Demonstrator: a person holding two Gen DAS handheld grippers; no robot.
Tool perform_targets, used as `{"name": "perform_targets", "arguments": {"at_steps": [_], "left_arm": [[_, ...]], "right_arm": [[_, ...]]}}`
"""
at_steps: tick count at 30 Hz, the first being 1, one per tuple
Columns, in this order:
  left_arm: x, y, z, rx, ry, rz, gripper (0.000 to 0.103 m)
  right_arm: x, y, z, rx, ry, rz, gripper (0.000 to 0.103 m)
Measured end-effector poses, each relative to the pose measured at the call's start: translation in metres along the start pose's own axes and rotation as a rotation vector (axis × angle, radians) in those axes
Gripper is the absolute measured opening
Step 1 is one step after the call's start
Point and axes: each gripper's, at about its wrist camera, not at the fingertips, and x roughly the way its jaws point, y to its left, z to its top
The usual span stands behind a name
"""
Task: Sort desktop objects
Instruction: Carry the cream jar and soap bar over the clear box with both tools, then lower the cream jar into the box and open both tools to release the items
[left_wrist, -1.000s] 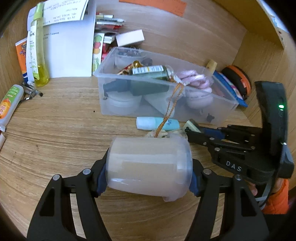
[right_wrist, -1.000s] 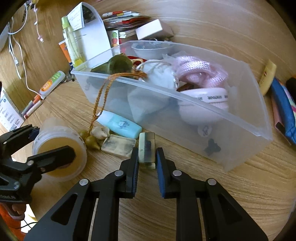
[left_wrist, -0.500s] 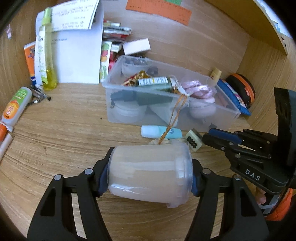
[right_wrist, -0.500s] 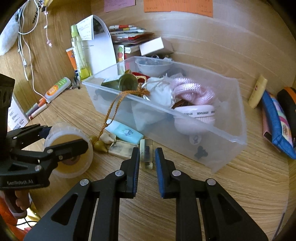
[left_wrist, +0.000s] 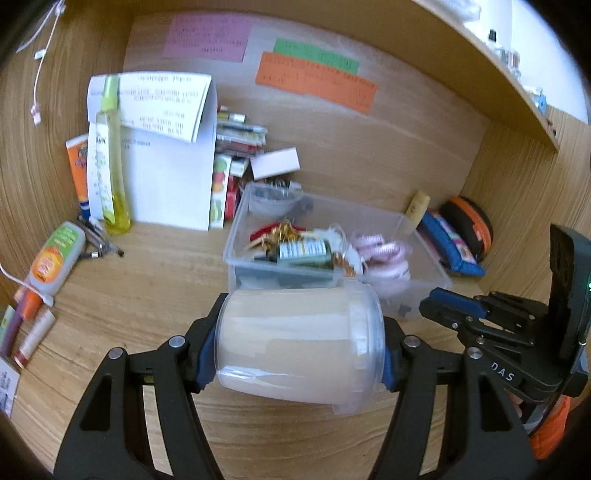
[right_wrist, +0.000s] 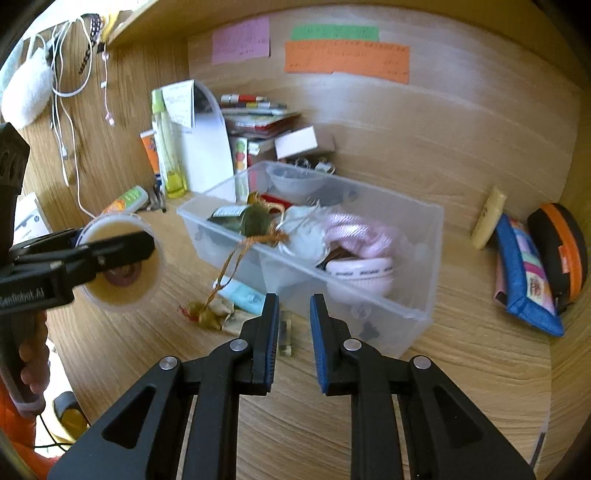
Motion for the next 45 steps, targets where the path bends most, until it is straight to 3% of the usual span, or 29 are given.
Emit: {"name": "perform_targets", "arguments": {"at_steps": [13,24,28,31,38,45], "left_arm": [[-0.012,0.0,0.044,0.029,-0.104,0.0,0.066],[0.032,-0.007,0.072,0.043,-0.054,-0.049,0.066],[0.051,-0.009,0.073,0.053,-0.017,-0.056,0.066],[0.058,-0.009,0.072,0.055,-0.005,-0.062,0.066],[0.078,-0.01,0.073,0.048,0.022,-0.066,0.066],[0.103,-0.01,0.074,0.049,0.068,-0.052,0.066]], "right_arm": [[-0.02,-0.032,0.026,0.054,-0.094,-0.03,0.015],[0.018,-0.042,0.048,0.084,-0.054,-0.003,0.015],[0.02,-0.035,0.044,0.071,-0.026,0.062,0.015],[0.022,-0.016,0.023,-0.009,0.029,0.098,0.019],[0.056,0.012,-0.009,-0.089,0.174,0.098,0.023],[0.079,0.01,-0.018,-0.075,0.228,0.087,0.021]]}}
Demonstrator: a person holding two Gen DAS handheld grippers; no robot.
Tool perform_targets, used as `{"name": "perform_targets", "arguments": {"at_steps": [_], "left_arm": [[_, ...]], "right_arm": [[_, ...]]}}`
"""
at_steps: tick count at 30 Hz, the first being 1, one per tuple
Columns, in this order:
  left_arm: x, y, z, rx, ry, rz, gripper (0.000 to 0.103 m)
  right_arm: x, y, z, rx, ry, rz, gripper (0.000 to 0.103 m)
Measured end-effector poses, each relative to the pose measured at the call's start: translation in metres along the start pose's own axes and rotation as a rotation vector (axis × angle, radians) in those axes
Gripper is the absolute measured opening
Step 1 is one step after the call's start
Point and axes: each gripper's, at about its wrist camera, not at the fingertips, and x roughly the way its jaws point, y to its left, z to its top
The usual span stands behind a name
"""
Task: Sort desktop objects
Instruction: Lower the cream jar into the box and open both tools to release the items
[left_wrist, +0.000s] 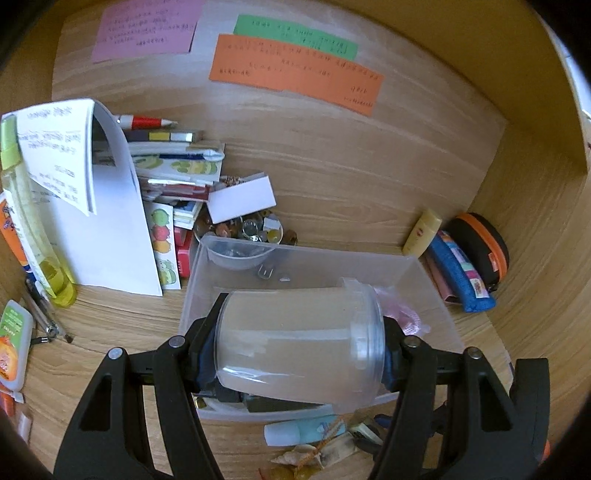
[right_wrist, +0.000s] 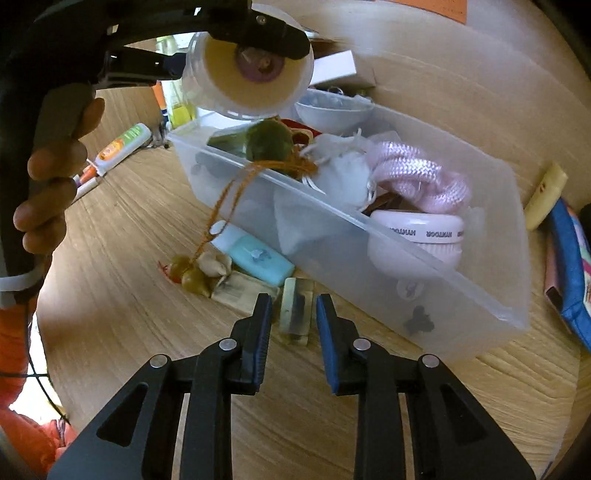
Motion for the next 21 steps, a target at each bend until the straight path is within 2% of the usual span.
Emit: {"name": "perform_targets", "arguments": {"at_steps": [2,4,13,21], "left_arm": [[0.006,0.0,0.001,-0.001,0.011,0.002,0.066],[0.012,0.0,0.001,-0.002,0.021,-0.001,0.066],[0.031,-0.004,0.003,0.007,0.052,0.007,0.066],[0.043,-0.007,0.003,0.018,0.072,0.02,0.066]], "right_arm": [[-0.001,-0.001,0.0,0.012,-0.009,0.008,0.015],[-0.002,-0.002,0.0,0.013,-0.013,0.003,0.015],[-0.053,-0.014,0.006,0.065,-0.143,0.029,0.015],[-0.078,-0.034,0.032,0.093,-0.23,-0.024,0.015]]}}
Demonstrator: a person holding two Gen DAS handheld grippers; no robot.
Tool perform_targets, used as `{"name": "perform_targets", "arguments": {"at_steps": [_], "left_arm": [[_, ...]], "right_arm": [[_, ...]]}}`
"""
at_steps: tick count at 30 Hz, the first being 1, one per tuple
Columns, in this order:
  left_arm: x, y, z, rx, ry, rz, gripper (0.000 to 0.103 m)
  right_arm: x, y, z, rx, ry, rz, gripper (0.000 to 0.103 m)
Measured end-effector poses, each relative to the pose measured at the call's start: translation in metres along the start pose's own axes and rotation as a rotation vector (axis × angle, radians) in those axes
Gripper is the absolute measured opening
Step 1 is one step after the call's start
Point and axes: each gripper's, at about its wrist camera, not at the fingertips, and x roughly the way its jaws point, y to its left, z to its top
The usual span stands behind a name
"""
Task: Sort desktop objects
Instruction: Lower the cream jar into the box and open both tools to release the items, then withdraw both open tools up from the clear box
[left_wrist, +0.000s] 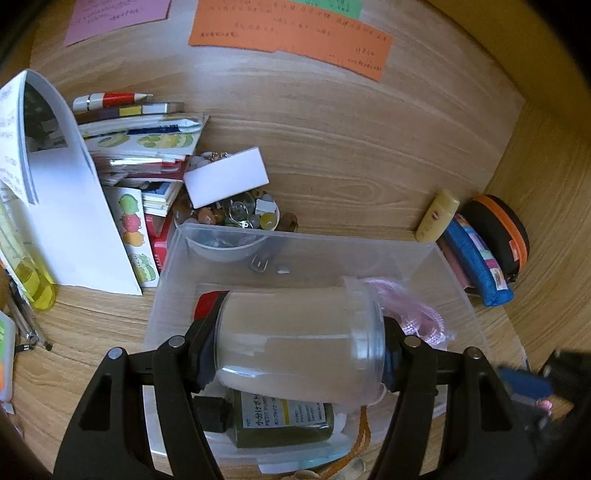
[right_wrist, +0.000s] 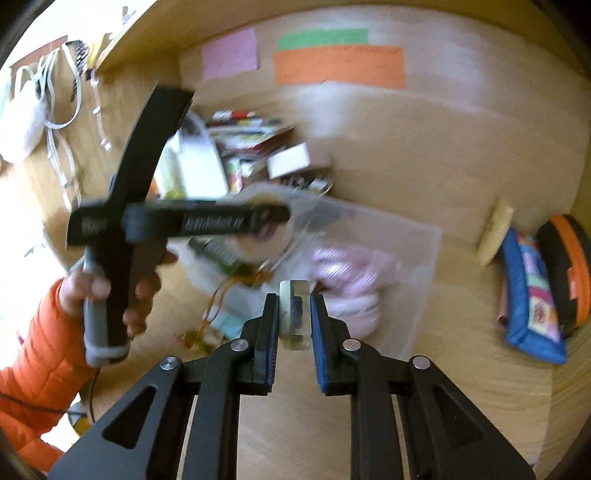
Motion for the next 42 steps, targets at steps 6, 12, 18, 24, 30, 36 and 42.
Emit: {"name": "perform_targets", "arguments": {"at_steps": [6,12,18,24,30,36,42], "left_arm": [[0.007,-0.009,-0.003,0.048,0.009,0.036,0.066],[0.007,-0.005,-0.005,0.051,0.01,0.048,0.066],[0.001,0.0,-0.003,0.031,0.008,0.033,0.067],[-0.02,-0.002,0.0,0.03,-0.04,0.035,0.075],[-0.035,-0.004,0.003,0.042,-0.071,0.046,0.076],[-0.054,0.0,0.002,0.045,-0.112,0.078,0.081],[-0.074,0.001,-0.004,0.062,-0.163,0.14,0.087]], "right_arm": [[0.025,-0.013,0.024,0.033,0.025,-0.008,0.015],[0.044,-0.009,0.027,0.016,0.04,-0.007,0.015],[0.053,-0.005,0.027,-0.025,0.043,-0.036,0.015],[0.057,-0.002,0.027,-0.038,0.062,-0.037,0.015],[0.054,-0.001,0.028,-0.036,0.055,-0.044,0.03],[0.037,0.003,0.028,-0.04,0.01,-0.073,0.048],[0.014,0.009,0.024,-0.052,-0.034,-0.092,0.056]]}}
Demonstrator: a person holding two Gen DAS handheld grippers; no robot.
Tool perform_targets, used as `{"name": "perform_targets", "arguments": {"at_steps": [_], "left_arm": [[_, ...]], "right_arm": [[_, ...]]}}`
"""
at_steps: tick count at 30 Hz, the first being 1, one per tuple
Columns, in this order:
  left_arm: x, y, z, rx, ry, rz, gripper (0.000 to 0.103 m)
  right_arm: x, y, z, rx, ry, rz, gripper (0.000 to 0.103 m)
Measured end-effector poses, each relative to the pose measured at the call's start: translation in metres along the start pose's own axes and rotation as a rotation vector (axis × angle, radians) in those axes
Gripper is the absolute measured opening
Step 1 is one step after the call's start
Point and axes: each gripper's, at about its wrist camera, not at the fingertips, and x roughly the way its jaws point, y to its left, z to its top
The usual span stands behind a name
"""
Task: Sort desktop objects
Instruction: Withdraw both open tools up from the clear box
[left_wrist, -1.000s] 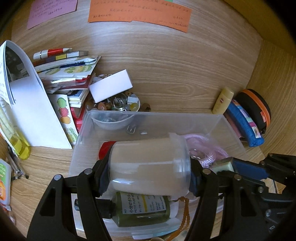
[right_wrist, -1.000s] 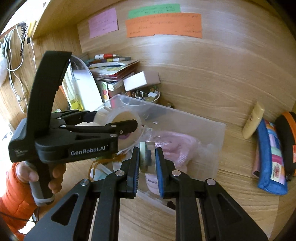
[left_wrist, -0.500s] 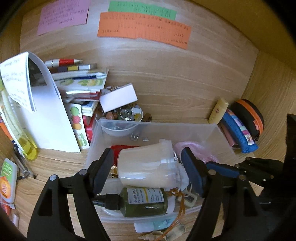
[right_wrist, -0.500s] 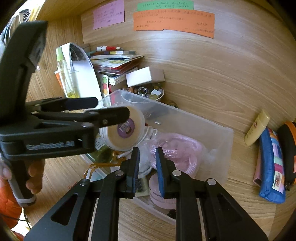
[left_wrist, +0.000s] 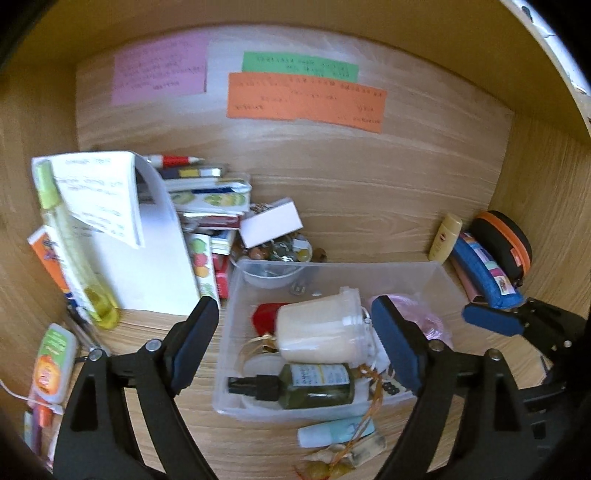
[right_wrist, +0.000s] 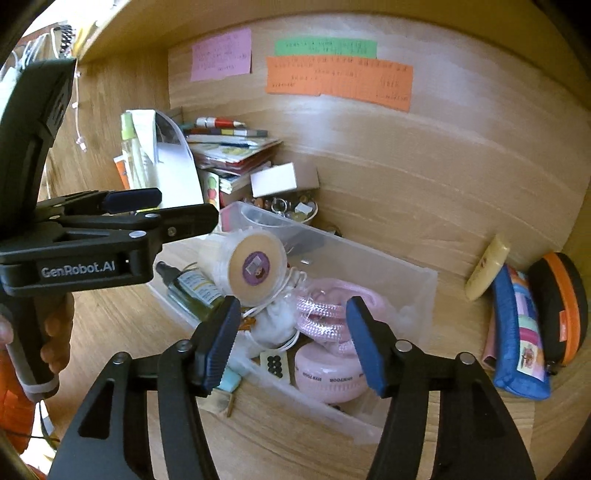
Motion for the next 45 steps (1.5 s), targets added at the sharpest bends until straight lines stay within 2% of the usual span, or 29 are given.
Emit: {"name": "perform_targets", "arguments": {"at_steps": [5,14,22,27,32,38,44,45], "left_arm": [[-0.018,0.005,-0.007,0.01,-0.029,0.039,0.092],[-0.04,0.025,-0.03,-0.014,-0.018,0.051,0.094],[-0.039,0.037,-0.065,-0.035,0.065,0.043,0.095],[-0.039,0.026,-0.088,0.017,0.116,0.029,0.095],[-0.025,0.011,-0.104,0.06,0.199,-0.03,0.095],[0.0,-0.001,-0.115,0.057,0.301,-0.091,0.095],[0.011,-0.008,-0.118,0.078,0.323,-0.063,0.094],[0.012,-0.009,-0.118,0.084,0.325,-0.059,0.09]], "right_arm": [[-0.014,0.005,-0.004,-0.002,-0.03,-0.009,0.066],[-0.027,0.019,-0.018,0.003,-0.029,0.011,0.067],[-0.01,0.037,-0.046,-0.009,0.049,0.026,0.068],[0.008,0.038,-0.064,0.0,0.122,0.009,0.068],[0.014,0.03,-0.077,0.023,0.163,-0.001,0.068],[0.012,0.02,-0.085,0.045,0.182,-0.004,0.068],[0.017,0.022,-0.085,0.037,0.203,0.027,0.068],[0.017,0.022,-0.085,0.037,0.203,0.027,0.068]]}}
